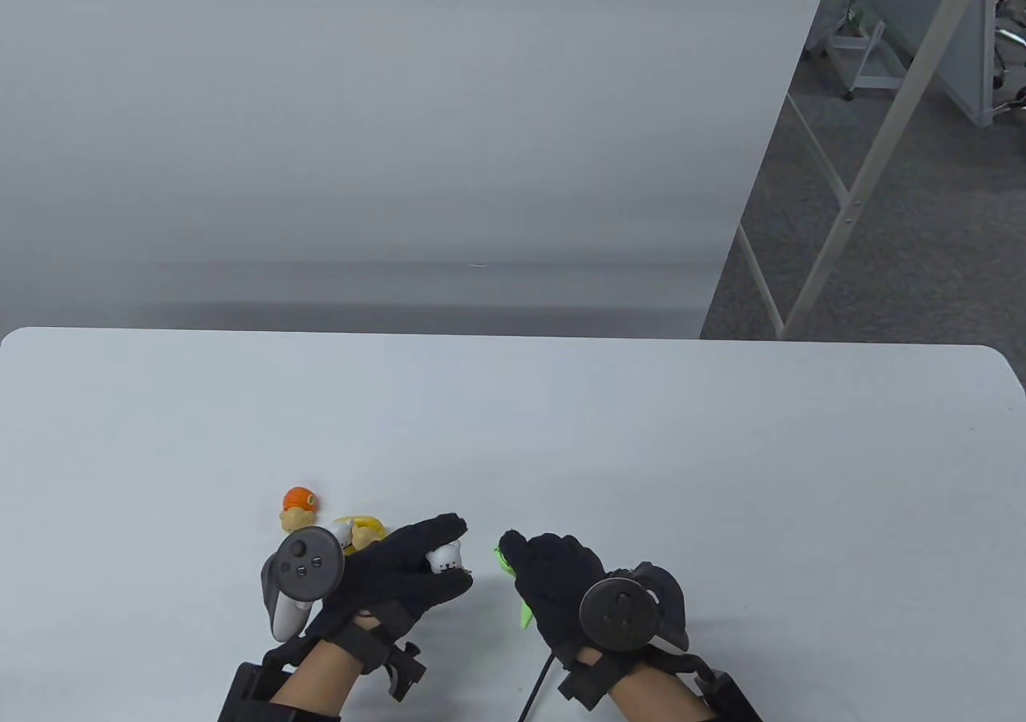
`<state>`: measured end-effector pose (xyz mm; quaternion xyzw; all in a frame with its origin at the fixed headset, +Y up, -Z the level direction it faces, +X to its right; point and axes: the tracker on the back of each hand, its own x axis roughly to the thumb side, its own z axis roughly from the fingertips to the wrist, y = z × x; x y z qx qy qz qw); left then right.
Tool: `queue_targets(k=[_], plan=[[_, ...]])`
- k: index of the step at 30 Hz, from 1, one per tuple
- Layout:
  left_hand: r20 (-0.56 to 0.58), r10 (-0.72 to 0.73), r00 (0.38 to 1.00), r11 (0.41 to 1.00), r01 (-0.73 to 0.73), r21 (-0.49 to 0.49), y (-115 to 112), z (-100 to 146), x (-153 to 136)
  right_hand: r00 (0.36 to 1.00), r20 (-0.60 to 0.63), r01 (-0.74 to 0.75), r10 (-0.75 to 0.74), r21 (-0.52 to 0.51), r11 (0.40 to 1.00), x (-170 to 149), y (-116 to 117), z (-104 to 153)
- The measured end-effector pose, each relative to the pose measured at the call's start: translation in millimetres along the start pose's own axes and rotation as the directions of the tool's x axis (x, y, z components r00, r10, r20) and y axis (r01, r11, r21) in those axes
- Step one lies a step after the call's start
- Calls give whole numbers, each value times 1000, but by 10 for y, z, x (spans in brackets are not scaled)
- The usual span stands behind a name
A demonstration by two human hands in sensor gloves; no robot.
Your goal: Dust the small ornaments
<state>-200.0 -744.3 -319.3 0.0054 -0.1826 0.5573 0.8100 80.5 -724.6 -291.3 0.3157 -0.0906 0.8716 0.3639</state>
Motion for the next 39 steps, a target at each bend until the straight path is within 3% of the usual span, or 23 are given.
queue_targets(k=[4,12,17,20,21,25,30,34,39], plan=[[-93,193,977,981,-194,2,-28,34,-78,970,-80,224,-229,-61,973,-105,96,58],[-110,224,968,974,-225,5,-44,41,-73,966,-62,244,-250,-85,966,-115,107,51],[-41,106,994,994,-107,-21,-109,35,22,949,-43,305,-311,-115,945,-52,86,14],[-24,134,991,989,-135,-58,-219,40,81,941,-23,334,-337,-70,940,15,136,-22],[-27,135,990,991,-136,-11,-217,58,88,946,-44,316,-323,-119,941,18,135,7],[-47,148,988,986,-143,85,-150,66,74,963,3,269,-269,-73,961,60,201,45],[-31,116,993,993,-117,-6,-215,79,113,941,-34,330,-336,-112,937,19,139,-35],[2,93,996,991,-93,93,-117,17,175,957,-2,289,-290,-86,953,94,145,14],[-5,70,998,997,-70,13,-229,60,176,940,-23,337,-341,-114,935,37,102,-43]])
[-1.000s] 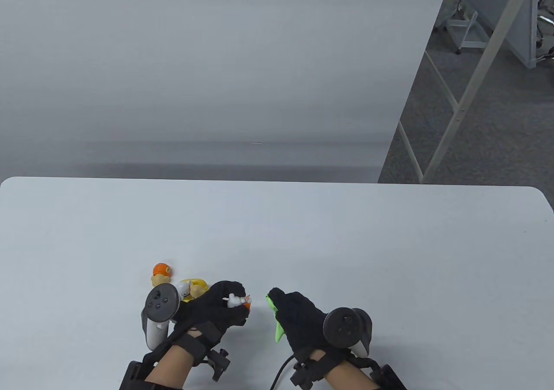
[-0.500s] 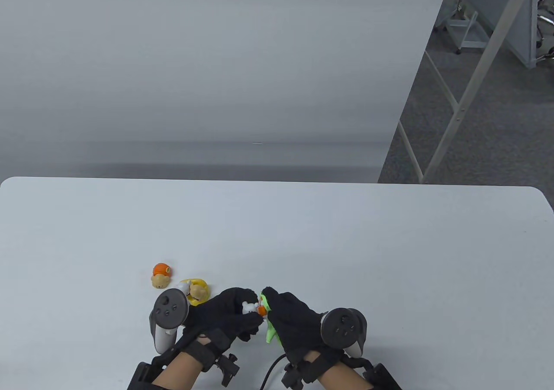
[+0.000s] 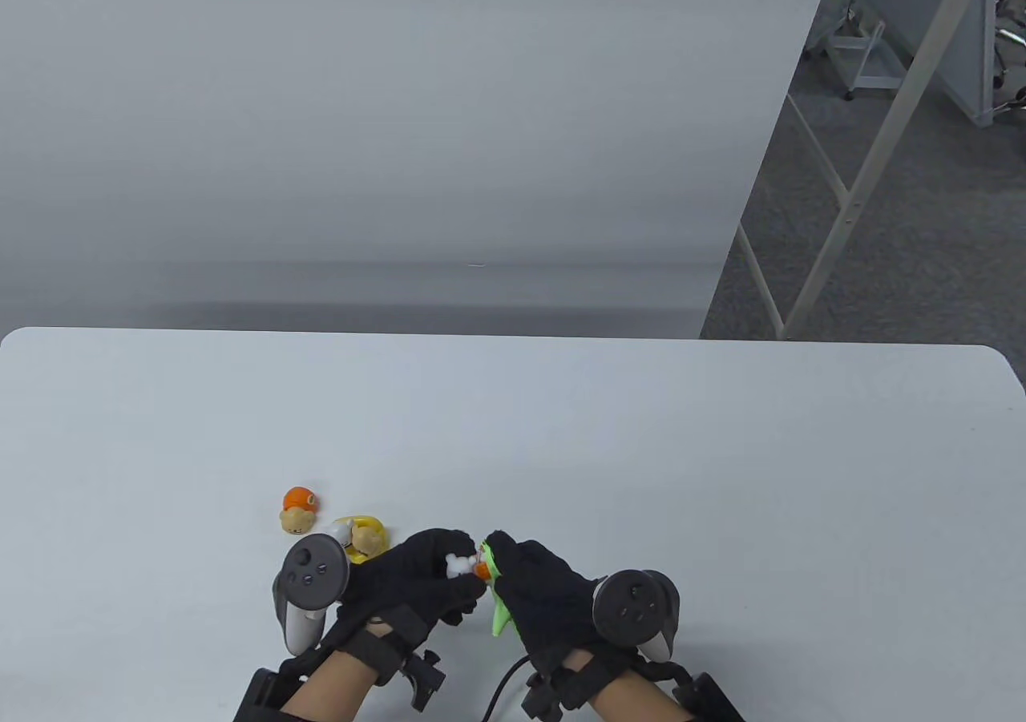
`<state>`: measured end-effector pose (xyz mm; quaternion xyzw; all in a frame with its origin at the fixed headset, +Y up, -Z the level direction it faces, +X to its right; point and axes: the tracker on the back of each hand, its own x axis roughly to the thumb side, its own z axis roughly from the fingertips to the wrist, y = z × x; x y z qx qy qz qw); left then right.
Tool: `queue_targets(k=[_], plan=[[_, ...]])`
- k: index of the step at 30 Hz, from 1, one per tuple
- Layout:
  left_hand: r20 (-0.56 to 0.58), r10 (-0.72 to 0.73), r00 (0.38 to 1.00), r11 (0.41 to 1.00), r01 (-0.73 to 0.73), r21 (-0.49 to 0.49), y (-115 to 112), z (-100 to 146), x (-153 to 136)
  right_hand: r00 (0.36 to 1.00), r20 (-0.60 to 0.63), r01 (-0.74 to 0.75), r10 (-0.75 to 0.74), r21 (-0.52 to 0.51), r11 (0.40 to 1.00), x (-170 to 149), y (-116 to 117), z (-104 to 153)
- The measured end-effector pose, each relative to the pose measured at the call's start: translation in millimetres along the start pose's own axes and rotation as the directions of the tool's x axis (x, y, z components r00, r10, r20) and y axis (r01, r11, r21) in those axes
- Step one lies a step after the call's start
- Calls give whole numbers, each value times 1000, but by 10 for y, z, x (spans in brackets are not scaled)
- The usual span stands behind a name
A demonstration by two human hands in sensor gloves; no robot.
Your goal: Dust the small ornaments
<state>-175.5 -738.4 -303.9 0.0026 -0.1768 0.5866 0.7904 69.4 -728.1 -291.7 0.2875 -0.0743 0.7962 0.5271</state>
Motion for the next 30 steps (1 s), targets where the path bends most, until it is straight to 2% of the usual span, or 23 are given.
queue_targets(k=[2,3,5,8,11,14,15,17,21,25,28,30], plan=[[-10,14,1000,1000,-13,25,40,-41,-6,997,39,-61,61,-2,998,29,33,23],[-35,34,999,997,-31,68,85,-38,-49,995,44,-86,85,21,996,38,75,50],[-62,86,994,992,-80,94,120,-27,-104,997,28,-68,67,47,997,24,112,72],[-43,78,996,997,-77,12,52,-4,-71,1000,0,-18,18,8,1000,5,68,3],[-21,73,997,996,-72,62,115,-27,-11,999,26,-26,26,11,1000,65,72,3],[-36,150,988,973,-141,183,255,-8,-71,998,30,-65,61,115,991,90,104,45],[-9,135,991,968,-130,214,287,-14,-36,997,29,-77,75,113,991,91,82,53],[52,32,998,987,-40,154,322,-52,126,1000,-7,-2,2,14,1000,51,-21,18],[146,-82,986,991,65,117,327,-98,386,996,-15,-83,82,-43,996,74,-240,21],[171,-231,958,973,225,54,345,-261,543,997,-68,-46,39,-96,994,73,-390,87],[175,-408,896,912,408,38,380,-493,723,995,-64,-85,78,-121,989,106,-500,133],[170,-528,832,846,533,16,405,-681,811,994,-57,-99,92,-129,987,110,-540,142]])
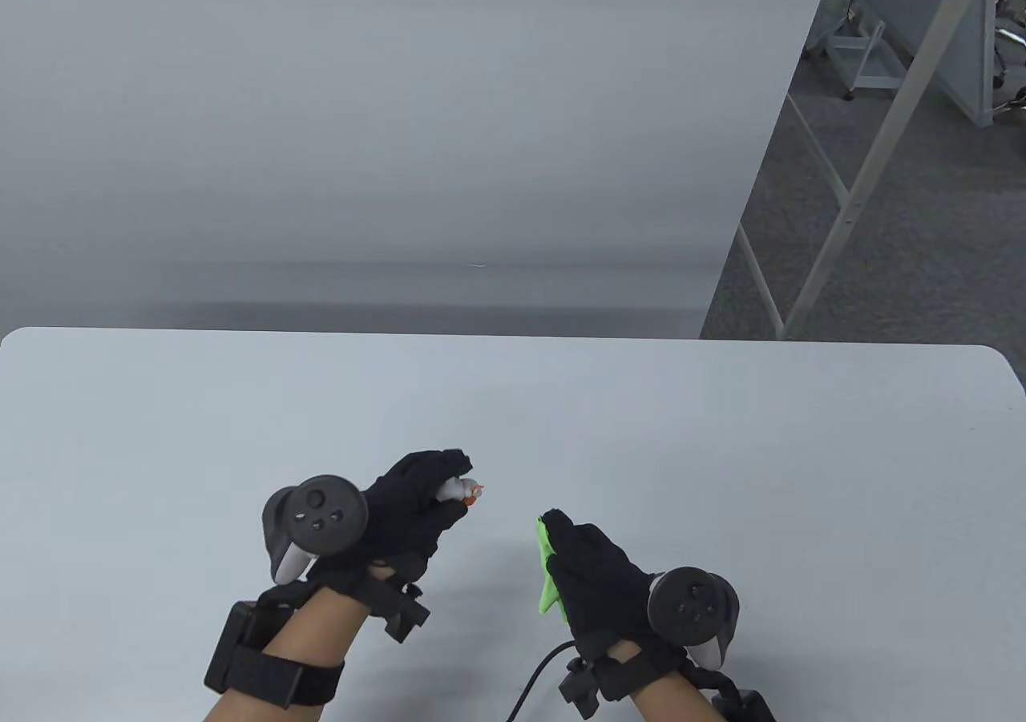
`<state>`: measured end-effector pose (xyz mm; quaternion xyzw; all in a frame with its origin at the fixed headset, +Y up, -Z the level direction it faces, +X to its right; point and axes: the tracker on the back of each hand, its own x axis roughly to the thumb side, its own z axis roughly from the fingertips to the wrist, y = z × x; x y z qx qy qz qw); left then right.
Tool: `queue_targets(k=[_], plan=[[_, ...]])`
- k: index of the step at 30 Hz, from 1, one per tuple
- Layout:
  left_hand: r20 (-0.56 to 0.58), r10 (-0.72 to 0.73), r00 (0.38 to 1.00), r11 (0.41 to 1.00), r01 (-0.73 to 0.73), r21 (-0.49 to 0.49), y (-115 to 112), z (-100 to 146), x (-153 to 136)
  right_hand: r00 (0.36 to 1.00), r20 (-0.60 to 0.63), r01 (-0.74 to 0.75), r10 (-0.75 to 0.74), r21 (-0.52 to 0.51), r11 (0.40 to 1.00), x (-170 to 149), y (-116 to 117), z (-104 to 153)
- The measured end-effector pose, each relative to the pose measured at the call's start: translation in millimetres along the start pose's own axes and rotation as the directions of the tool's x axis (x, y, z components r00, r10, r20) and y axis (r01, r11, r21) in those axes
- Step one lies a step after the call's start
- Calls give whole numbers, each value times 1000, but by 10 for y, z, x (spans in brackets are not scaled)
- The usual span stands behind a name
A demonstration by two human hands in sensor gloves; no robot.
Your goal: Dust the small ornaments
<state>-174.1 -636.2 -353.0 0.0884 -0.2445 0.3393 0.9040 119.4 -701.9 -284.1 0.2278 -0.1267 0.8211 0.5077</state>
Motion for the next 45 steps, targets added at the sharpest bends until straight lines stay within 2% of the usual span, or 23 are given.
queue_targets(k=[2,5,8,14,17,22,28,36,38,42,45], plan=[[-48,-117,992,990,113,-82,39,-259,-14,1000,-6,-18,18,-9,1000,-29,-49,-1],[-115,-169,979,980,155,-124,3,-528,-97,999,-20,-27,27,-15,1000,-73,-105,-16],[-167,-220,961,964,189,-185,-134,-734,-212,999,-40,-19,18,-24,1000,-120,-146,-16],[-176,-350,920,901,279,-332,-578,-1017,-392,998,-61,-27,27,-8,1000,-194,-133,-31],[-199,-360,911,891,273,-363,-790,-1054,-486,997,-69,-32,32,-2,999,-212,-127,-24],[-169,-480,861,826,378,-419,-1130,-1067,-615,997,-74,-35,36,6,999,-218,-121,-22],[-199,-496,845,811,368,-455,-1424,-1076,-793,993,-108,-51,50,-1,999,-225,-127,-15],[-195,-576,794,761,435,-481,-1575,-1066,-939,991,-129,-40,41,5,999,-273,-134,-15],[-211,-552,806,781,412,-469,-1575,-1063,-954,990,-129,-50,51,12,999,-276,-120,-14],[-184,-574,798,754,429,-497,-1542,-1056,-931,990,-126,-59,61,21,998,-280,-101,-16],[-165,-564,809,756,426,-498,-1471,-1040,-898,990,-125,-58,60,19,998,-283,-105,-17]])
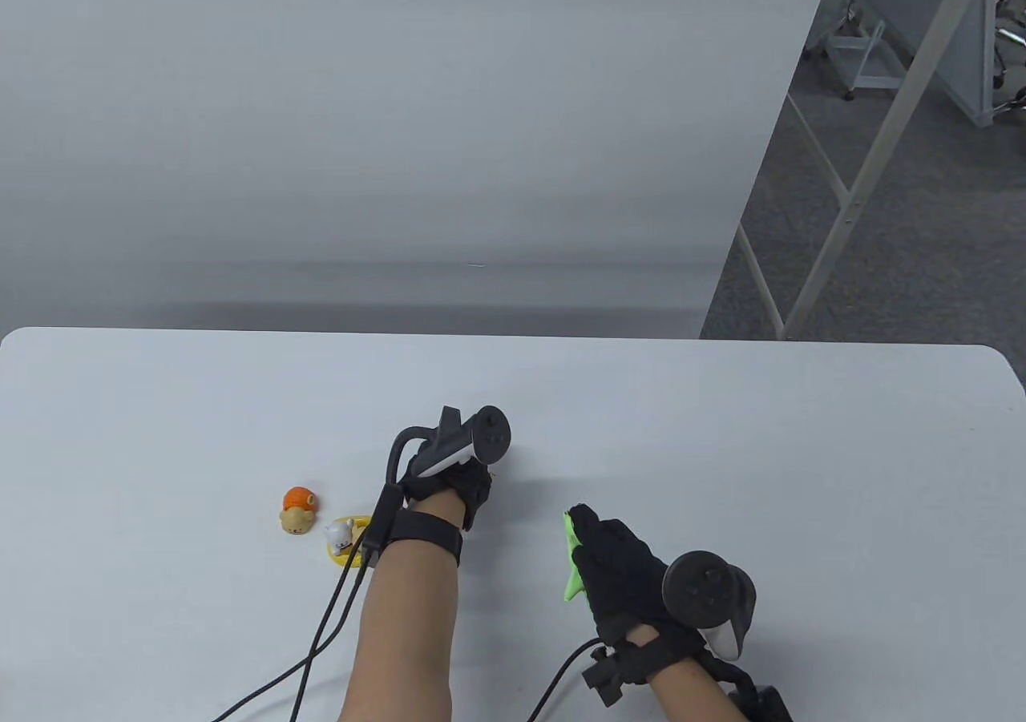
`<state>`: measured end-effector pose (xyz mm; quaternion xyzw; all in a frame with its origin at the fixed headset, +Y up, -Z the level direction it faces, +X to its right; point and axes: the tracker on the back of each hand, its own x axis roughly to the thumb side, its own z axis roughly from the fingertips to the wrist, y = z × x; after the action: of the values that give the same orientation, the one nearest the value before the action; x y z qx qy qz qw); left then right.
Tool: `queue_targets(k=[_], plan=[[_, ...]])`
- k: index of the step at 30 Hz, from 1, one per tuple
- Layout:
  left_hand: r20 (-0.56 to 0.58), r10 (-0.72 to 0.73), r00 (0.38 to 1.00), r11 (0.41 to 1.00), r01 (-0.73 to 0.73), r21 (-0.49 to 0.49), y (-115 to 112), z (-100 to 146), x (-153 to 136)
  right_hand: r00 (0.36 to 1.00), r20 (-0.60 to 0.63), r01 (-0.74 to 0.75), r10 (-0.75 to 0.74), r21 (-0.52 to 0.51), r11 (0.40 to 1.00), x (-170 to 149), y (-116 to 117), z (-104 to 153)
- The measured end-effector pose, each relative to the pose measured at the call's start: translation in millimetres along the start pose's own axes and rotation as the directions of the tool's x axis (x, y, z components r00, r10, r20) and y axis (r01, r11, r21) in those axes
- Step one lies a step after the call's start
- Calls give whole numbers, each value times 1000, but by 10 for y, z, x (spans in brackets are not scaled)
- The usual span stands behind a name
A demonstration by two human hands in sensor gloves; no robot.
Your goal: Dust the small ornaments
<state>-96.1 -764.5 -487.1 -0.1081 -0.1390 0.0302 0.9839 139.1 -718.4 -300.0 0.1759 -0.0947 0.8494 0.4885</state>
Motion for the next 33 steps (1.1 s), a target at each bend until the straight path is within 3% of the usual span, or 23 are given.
queue_targets(k=[10,18,25,33], plan=[[50,69,996,991,-74,109,458,405,-207,1000,-3,-1,1,6,1000,-5,-2,3],[119,182,976,955,-204,214,780,1001,-648,1000,11,-19,19,15,1000,7,9,10],[125,258,958,933,-281,227,582,1485,-1049,1000,11,-26,26,30,999,-11,44,6],[82,240,967,961,-249,122,218,1658,-1349,999,19,-33,33,39,999,-11,54,12]])
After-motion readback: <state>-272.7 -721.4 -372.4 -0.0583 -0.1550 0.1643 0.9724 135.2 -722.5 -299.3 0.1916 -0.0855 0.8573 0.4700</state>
